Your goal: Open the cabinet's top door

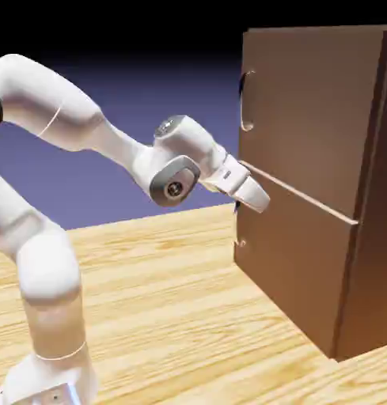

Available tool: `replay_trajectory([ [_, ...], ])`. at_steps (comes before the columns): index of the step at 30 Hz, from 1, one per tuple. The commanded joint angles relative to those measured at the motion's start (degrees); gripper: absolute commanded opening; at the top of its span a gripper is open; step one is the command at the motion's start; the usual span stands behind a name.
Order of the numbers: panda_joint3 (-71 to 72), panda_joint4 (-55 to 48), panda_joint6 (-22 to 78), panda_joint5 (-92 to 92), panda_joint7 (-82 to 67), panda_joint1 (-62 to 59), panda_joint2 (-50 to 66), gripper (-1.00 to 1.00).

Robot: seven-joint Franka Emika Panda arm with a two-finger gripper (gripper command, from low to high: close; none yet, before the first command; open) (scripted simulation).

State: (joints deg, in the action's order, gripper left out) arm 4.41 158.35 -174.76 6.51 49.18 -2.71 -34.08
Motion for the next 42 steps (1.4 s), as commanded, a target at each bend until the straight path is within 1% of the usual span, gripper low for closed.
replay_trajectory([
  [1, 1.6, -1.0, -0.3, 2.4, 2.5, -1.3, -0.5, 0.0],
  [42, 68.6, -41.3, -11.8, 101.3, 104.7, -52.8, -22.2, 0.0],
])
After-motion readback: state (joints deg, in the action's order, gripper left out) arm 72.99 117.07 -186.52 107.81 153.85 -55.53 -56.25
